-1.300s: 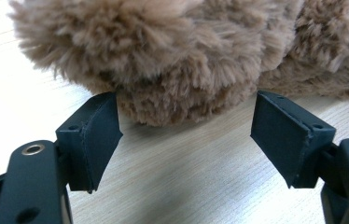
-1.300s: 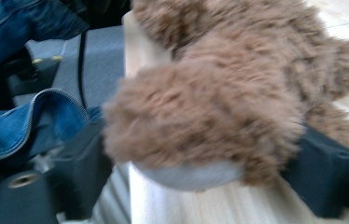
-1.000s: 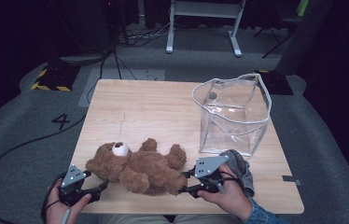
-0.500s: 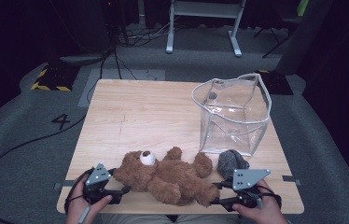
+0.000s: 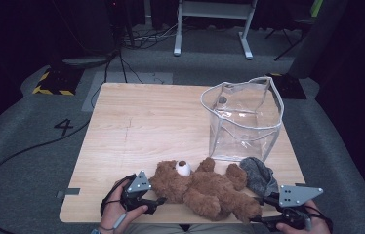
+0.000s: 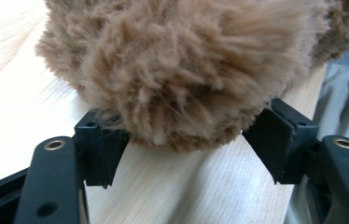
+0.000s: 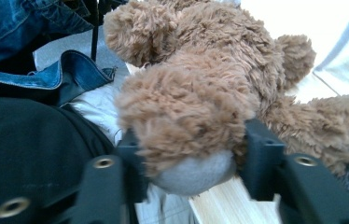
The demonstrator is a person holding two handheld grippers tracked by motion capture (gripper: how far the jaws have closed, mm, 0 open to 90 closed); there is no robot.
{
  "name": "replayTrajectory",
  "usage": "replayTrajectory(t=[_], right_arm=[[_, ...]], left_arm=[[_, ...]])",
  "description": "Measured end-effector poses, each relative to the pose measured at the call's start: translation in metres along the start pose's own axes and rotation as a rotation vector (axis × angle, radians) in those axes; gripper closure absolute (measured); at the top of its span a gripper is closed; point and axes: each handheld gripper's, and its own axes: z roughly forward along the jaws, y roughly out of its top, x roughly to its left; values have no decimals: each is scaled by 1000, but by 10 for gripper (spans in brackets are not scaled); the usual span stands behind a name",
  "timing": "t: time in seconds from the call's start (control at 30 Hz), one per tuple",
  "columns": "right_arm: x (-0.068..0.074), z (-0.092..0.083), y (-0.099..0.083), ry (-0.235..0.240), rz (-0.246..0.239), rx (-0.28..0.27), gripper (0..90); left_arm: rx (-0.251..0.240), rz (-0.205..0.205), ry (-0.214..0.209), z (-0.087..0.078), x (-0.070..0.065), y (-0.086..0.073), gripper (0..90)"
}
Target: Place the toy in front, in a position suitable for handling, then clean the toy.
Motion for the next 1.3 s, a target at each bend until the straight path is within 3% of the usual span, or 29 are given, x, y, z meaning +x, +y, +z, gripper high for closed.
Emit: replayTrajectory(t=[0.13,0.27,0.33,0.4,0.5,0.8,1.03,1.2,1.3], right_arm=[[-3,-9,-3,14,21,-52,322],[-6,-25,0,15,21,-97,312],[-8,-34,-1,-24,26,-104,312],[-12,-41,-3,-106,38,-76,313],[-21,-44,-7,-157,56,-65,319],[-71,-18,-23,-250,88,3,300],[-97,13,-36,-312,87,90,213],[-115,31,-43,-386,78,172,181],[-124,37,-46,-408,120,170,152]], left_arm=[[3,-10,-11,1,3,2,326],[6,-1,-17,-1,6,4,323],[-2,-3,-19,-3,6,3,315],[-16,-15,-22,-8,7,1,293],[-31,-23,-4,-18,8,-1,272],[-78,-80,66,-45,10,-15,255],[-72,-105,93,-51,8,-25,253],[-72,-110,98,-53,7,-28,253],[-72,-121,109,-54,8,-31,253]])
